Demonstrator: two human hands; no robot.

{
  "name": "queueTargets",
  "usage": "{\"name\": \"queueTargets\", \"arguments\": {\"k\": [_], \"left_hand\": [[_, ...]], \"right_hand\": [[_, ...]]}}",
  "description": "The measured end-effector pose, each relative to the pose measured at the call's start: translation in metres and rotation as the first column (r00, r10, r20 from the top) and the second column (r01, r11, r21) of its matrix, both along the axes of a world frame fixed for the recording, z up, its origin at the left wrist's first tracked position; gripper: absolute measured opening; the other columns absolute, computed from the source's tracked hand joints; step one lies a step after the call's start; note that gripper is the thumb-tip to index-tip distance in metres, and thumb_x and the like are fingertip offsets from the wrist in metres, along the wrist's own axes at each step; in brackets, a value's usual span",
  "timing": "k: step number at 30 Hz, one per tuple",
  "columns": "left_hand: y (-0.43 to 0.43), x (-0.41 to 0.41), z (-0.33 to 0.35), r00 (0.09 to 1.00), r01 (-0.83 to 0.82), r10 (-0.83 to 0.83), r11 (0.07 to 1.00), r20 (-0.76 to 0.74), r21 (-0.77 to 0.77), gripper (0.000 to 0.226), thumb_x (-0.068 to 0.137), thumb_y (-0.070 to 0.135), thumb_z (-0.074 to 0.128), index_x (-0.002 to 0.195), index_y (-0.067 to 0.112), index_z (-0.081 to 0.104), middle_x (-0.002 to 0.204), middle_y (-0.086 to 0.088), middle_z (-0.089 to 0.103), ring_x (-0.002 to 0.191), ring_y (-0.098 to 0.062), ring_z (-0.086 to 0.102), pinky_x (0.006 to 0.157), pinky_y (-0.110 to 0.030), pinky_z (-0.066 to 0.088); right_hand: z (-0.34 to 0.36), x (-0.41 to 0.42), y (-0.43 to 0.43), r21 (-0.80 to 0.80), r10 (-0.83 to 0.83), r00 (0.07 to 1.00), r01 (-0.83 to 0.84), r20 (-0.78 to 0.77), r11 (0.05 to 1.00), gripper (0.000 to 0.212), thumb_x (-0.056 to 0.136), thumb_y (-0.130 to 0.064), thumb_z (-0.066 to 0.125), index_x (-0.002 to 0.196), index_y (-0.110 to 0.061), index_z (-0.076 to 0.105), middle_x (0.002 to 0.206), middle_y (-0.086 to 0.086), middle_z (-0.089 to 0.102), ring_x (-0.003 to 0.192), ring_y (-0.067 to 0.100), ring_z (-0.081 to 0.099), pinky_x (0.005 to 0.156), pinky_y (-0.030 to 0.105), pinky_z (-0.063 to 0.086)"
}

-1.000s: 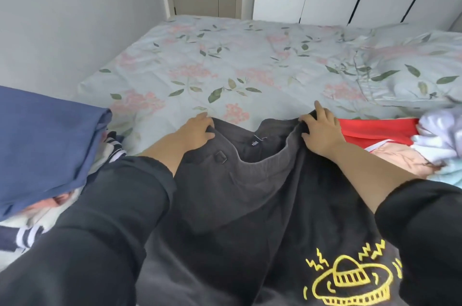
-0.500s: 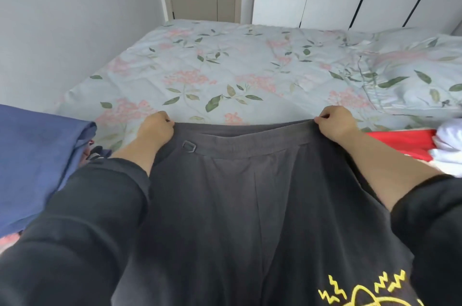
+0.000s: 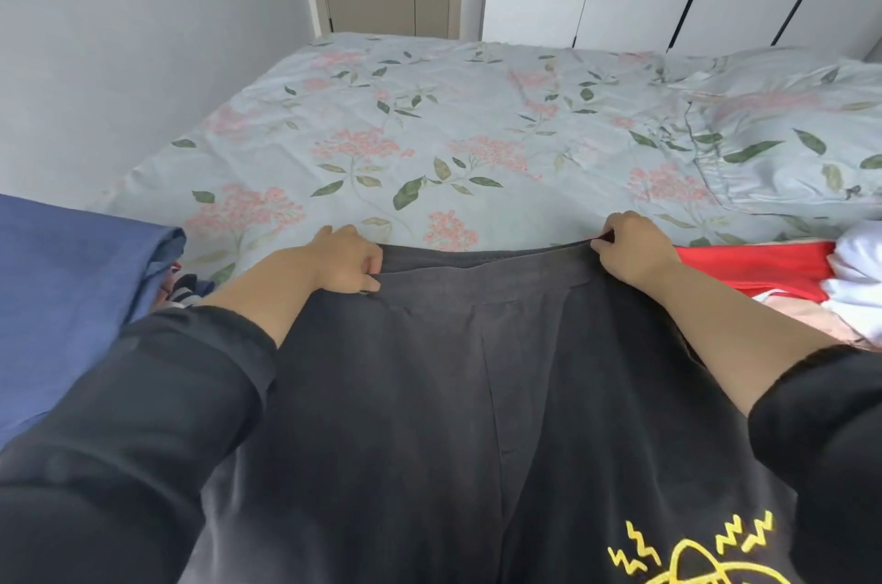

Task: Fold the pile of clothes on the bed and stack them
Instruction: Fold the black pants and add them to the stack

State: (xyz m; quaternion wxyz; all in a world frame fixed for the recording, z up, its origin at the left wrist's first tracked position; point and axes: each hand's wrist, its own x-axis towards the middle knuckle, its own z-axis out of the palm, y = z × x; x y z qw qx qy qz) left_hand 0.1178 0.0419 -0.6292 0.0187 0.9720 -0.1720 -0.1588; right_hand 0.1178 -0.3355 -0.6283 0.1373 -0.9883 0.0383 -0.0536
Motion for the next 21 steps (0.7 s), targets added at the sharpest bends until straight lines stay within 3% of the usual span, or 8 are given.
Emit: {"name": "queueTargets", "arguments": {"k": [2, 4, 8, 12, 14, 18, 21], "left_hand": [[0.002, 0.007, 0.006, 0.998, 0.004, 0.0, 0.998, -0.056, 0.068, 0.017, 0.088, 0.029, 0.061, 0.074, 0.027, 0.052, 0.083, 0.009, 0.049, 0.09, -0.013, 0.044, 0.08, -0.028, 0.033], [0.005, 0.018, 0.014, 0.999, -0.032, 0.033, 0.999, -0.033, 0.035, 0.02, 0.091, 0.025, 0.058, 0.072, 0.025, 0.05, 0.085, 0.004, 0.05, 0.078, -0.013, 0.046, 0.068, -0.025, 0.031], [0.011, 0.043, 0.02, 0.971, -0.151, 0.129, 0.984, 0.202, 0.096, 0.011, 0.093, 0.017, 0.049, 0.083, 0.021, 0.051, 0.092, 0.004, 0.057, 0.1, -0.021, 0.048, 0.099, -0.038, 0.028], [-0.002, 0.039, -0.01, 0.896, -0.325, 0.2, 0.903, 0.396, 0.28, 0.015, 0.091, 0.018, 0.048, 0.105, 0.022, 0.054, 0.11, 0.0, 0.058, 0.115, -0.023, 0.044, 0.108, -0.049, 0.026], [-0.01, 0.029, -0.032, 0.861, -0.366, 0.22, 0.895, 0.458, 0.257, 0.03, 0.092, 0.014, 0.045, 0.121, 0.018, 0.051, 0.119, -0.003, 0.054, 0.118, -0.026, 0.043, 0.109, -0.05, 0.026], [-0.026, 0.013, -0.038, 0.815, -0.387, 0.259, 0.909, 0.518, 0.153, 0.048, 0.088, 0.009, 0.047, 0.135, 0.017, 0.04, 0.131, -0.008, 0.043, 0.125, -0.029, 0.037, 0.11, -0.052, 0.026], [-0.05, -0.011, -0.031, 0.829, -0.317, 0.263, 0.948, 0.493, 0.027, 0.062, 0.087, 0.014, 0.048, 0.145, 0.017, 0.025, 0.149, -0.009, 0.026, 0.138, -0.029, 0.022, 0.113, -0.052, 0.02]], "right_hand": [[0.003, 0.005, -0.001, 0.067, -0.032, 0.999, 0.031, 0.024, 0.997, 0.012, 0.088, -0.02, 0.059, 0.085, -0.009, 0.057, 0.095, 0.01, 0.055, 0.089, 0.03, 0.052, 0.072, 0.033, 0.04], [0.007, 0.012, -0.003, 0.093, -0.061, 0.998, 0.059, 0.022, 0.994, 0.013, 0.086, -0.022, 0.061, 0.078, -0.014, 0.054, 0.088, 0.006, 0.055, 0.084, 0.027, 0.05, 0.067, 0.03, 0.036], [0.011, 0.018, -0.003, 0.072, -0.086, 0.996, 0.084, 0.032, 0.994, 0.018, 0.084, -0.026, 0.063, 0.072, -0.018, 0.053, 0.083, 0.005, 0.057, 0.08, 0.026, 0.051, 0.064, 0.03, 0.036], [-0.017, 0.011, 0.008, -0.307, -0.037, 0.967, 0.116, 0.251, 0.945, 0.021, 0.087, -0.025, 0.061, 0.087, -0.004, 0.059, 0.088, 0.015, 0.059, 0.087, 0.034, 0.052, 0.073, 0.037, 0.033], [-0.032, 0.006, 0.012, -0.344, -0.069, 0.966, 0.155, 0.249, 0.926, 0.024, 0.091, -0.024, 0.057, 0.095, -0.001, 0.059, 0.095, 0.018, 0.06, 0.095, 0.035, 0.051, 0.078, 0.04, 0.034], [-0.03, 0.004, 0.024, -0.435, -0.122, 0.98, 0.18, 0.159, 0.882, 0.025, 0.093, -0.018, 0.05, 0.113, -0.003, 0.052, 0.111, 0.016, 0.053, 0.107, 0.034, 0.045, 0.092, 0.044, 0.035], [-0.026, -0.011, 0.038, -0.41, -0.054, 0.986, 0.115, 0.158, 0.905, 0.039, 0.094, -0.02, 0.045, 0.129, -0.004, 0.041, 0.134, 0.019, 0.04, 0.126, 0.035, 0.033, 0.109, 0.05, 0.022]]}}
